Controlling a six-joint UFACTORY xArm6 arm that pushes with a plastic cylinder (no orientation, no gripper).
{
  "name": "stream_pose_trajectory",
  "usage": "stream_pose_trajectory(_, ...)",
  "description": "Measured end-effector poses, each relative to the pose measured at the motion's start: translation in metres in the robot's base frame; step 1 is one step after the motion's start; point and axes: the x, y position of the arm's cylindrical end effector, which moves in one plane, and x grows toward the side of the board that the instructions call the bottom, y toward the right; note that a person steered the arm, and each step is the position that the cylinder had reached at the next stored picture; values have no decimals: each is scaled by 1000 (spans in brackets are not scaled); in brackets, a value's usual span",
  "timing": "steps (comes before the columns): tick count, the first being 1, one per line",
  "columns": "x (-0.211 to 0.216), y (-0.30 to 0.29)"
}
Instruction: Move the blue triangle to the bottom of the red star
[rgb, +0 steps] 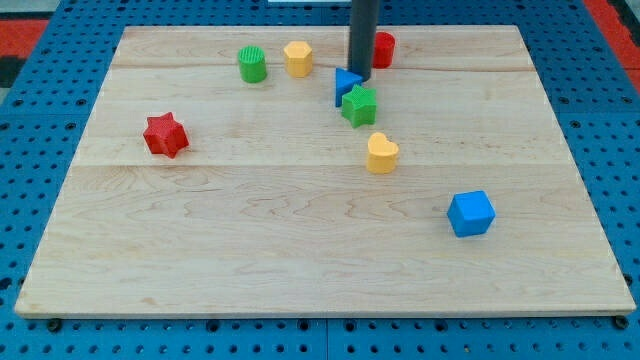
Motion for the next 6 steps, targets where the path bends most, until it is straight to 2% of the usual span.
stream_pose_trajectory(4,89,-126)
stream_pose_trajectory(6,145,-126)
